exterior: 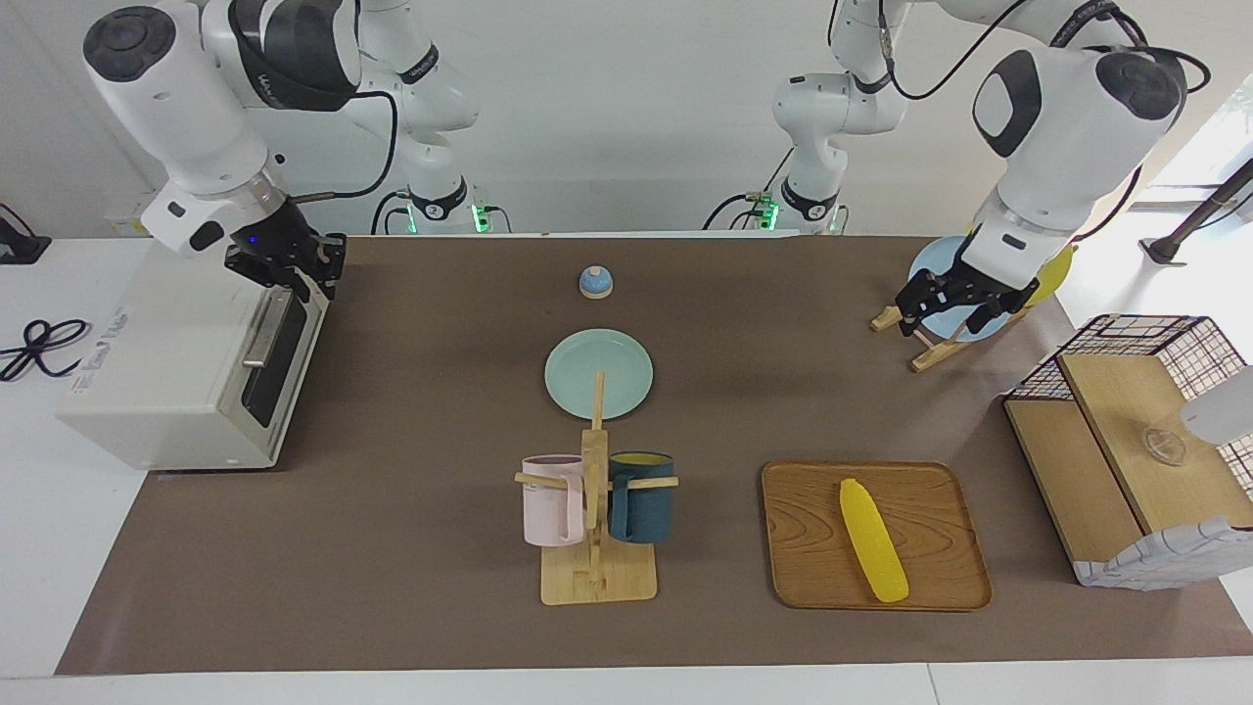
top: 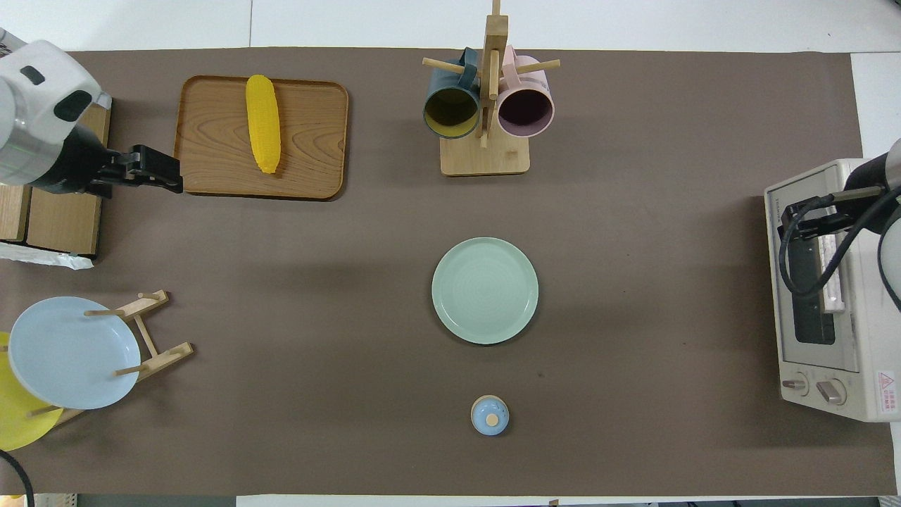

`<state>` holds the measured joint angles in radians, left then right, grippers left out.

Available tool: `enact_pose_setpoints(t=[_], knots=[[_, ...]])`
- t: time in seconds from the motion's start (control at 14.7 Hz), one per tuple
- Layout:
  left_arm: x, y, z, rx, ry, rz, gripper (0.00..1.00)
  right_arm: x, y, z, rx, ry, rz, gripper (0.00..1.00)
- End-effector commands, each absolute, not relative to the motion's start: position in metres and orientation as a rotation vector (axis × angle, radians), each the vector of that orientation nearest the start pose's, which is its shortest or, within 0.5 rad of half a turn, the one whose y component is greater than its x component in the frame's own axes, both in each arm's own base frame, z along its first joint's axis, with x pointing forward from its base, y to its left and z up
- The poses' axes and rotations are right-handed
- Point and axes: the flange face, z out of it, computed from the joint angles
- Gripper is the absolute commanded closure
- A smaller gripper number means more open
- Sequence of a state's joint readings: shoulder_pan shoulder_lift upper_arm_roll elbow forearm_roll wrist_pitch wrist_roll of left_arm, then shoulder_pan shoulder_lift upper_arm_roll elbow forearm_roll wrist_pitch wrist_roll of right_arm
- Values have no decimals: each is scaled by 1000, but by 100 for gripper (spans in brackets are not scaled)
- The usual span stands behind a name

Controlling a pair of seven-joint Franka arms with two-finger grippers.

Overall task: Put corn in oven
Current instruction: 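Reach the left gripper to the yellow corn on the wooden tray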

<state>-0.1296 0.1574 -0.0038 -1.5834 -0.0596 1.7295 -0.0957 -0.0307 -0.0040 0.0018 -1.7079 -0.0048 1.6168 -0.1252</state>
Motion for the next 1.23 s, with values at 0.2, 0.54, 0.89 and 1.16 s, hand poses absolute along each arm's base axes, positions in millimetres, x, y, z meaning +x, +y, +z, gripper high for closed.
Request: enact_pose_setpoints(t=[0.2, 0.54, 0.89, 1.16], knots=[[665, -114, 478, -3227, 55, -39, 0, 529, -69, 520, -3233, 34, 86, 100], [703, -124, 422, -3217, 60, -19, 0, 524, -94, 497, -3228, 61, 98, 100], [739, -130, 378, -3221, 53, -67, 0, 521, -118, 481, -3227, 50, 76, 100], [748, -127, 365, -3220, 42, -123, 0, 518, -120, 474, -3224, 51, 93, 100]])
